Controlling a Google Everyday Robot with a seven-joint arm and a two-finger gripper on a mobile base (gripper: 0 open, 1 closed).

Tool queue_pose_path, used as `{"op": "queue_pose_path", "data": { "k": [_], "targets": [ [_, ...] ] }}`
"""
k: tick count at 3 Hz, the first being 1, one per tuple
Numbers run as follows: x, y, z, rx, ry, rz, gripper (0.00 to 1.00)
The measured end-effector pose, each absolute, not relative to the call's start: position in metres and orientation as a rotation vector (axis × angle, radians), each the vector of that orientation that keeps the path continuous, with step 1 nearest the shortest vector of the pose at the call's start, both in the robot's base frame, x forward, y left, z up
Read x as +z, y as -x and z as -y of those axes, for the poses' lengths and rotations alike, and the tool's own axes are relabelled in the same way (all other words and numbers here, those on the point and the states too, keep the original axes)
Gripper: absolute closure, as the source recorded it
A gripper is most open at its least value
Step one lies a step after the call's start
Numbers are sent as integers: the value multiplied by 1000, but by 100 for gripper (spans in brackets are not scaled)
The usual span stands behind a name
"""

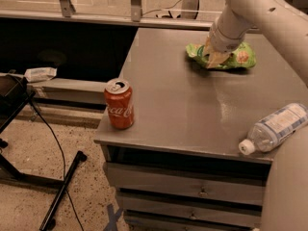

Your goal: Move green rice chip bag near coke can

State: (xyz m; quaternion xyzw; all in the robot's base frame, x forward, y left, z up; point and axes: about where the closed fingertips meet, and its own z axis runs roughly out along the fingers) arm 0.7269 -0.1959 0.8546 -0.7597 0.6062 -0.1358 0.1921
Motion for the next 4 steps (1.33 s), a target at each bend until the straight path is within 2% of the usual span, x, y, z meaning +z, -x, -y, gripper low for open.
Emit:
{"op": "queue_pose_path", "data": {
  "k": [1, 2, 4],
  "targets": [
    [864, -719, 201, -320, 2098, -1755, 100],
    [881, -705, 191, -279, 2093, -1712, 100],
    [883, -661, 131, -82, 2123, -1557, 100]
  ]
}}
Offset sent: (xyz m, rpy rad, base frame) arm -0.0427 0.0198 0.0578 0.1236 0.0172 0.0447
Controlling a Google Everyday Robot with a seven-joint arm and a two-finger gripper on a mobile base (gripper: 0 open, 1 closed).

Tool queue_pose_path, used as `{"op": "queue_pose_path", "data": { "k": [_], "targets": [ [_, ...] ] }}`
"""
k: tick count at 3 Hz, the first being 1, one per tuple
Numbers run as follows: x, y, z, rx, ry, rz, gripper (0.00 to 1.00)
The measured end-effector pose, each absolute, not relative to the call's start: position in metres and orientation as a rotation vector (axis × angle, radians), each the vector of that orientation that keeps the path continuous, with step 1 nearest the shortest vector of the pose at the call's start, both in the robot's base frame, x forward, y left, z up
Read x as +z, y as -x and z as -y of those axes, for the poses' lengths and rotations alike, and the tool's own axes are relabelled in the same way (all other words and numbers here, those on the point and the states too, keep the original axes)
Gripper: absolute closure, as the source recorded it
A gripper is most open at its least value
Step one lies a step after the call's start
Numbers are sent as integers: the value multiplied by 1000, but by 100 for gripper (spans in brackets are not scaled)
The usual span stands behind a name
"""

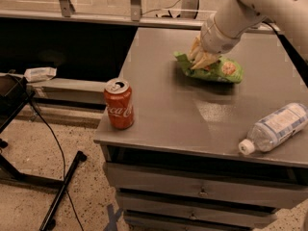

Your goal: Move green rice chip bag near coke can

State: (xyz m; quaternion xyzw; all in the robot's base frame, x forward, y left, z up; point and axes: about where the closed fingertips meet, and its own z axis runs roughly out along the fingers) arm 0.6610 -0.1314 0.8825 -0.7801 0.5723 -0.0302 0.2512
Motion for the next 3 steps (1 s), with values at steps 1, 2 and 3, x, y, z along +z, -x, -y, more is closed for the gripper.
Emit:
{"op": "queue_pose_path", "data": {
  "k": [1, 2, 3],
  "targets": [
    [876, -631, 98, -18, 2181, -1470, 100],
    [870, -601, 79, 33, 2240, -1412, 100],
    [869, -570, 73, 95, 2286, -1366, 100]
  ]
}}
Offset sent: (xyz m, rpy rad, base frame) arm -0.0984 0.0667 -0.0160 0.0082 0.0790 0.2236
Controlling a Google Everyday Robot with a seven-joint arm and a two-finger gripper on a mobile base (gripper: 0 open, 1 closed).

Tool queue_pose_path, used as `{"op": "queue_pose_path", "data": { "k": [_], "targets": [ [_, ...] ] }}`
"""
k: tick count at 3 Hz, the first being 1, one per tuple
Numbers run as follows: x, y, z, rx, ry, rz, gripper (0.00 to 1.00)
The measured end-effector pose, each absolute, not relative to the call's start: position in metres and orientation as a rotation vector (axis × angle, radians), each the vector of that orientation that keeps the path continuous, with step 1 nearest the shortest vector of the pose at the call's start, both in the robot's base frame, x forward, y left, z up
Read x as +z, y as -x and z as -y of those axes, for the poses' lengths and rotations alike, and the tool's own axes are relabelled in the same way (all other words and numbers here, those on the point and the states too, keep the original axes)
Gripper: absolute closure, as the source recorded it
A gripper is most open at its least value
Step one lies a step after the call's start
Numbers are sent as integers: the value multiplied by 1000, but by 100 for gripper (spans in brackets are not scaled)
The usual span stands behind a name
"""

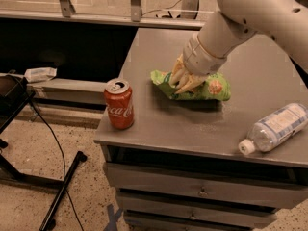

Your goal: Move green rice chip bag near coke can

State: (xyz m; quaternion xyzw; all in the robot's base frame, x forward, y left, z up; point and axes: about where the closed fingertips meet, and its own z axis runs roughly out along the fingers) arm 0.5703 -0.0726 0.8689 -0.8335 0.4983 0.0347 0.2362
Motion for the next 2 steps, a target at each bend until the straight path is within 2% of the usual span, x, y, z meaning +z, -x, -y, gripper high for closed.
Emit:
{"op": "queue_pose_path", "data": {
  "k": [2],
  "targets": [
    [873, -539, 61, 217, 2327, -1243, 100]
  ]
}}
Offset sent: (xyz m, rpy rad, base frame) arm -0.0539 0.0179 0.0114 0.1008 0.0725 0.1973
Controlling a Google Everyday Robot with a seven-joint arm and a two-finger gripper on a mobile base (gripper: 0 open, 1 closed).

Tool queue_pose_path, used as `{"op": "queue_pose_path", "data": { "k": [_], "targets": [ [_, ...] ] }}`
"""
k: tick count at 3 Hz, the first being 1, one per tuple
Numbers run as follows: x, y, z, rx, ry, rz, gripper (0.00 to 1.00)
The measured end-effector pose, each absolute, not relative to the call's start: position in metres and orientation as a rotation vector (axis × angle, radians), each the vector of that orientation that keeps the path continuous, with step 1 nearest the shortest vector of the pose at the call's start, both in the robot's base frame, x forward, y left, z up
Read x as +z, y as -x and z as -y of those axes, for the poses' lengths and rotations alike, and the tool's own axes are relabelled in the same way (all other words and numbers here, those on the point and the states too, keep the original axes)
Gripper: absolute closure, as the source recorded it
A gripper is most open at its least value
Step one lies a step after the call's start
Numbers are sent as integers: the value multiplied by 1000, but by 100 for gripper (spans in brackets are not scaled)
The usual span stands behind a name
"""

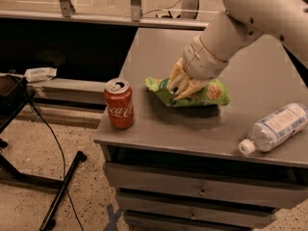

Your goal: Move green rice chip bag near coke can

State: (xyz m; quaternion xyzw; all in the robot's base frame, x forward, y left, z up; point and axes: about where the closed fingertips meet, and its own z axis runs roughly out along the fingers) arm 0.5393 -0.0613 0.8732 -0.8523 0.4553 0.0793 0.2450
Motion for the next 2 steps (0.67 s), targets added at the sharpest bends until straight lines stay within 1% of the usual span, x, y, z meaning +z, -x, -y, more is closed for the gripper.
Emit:
{"op": "queue_pose_path", "data": {
  "k": [1, 2],
  "targets": [
    [875, -519, 49, 328, 2334, -1120, 80],
    [877, -508, 40, 390, 2333, -1045, 48]
  ]
}}
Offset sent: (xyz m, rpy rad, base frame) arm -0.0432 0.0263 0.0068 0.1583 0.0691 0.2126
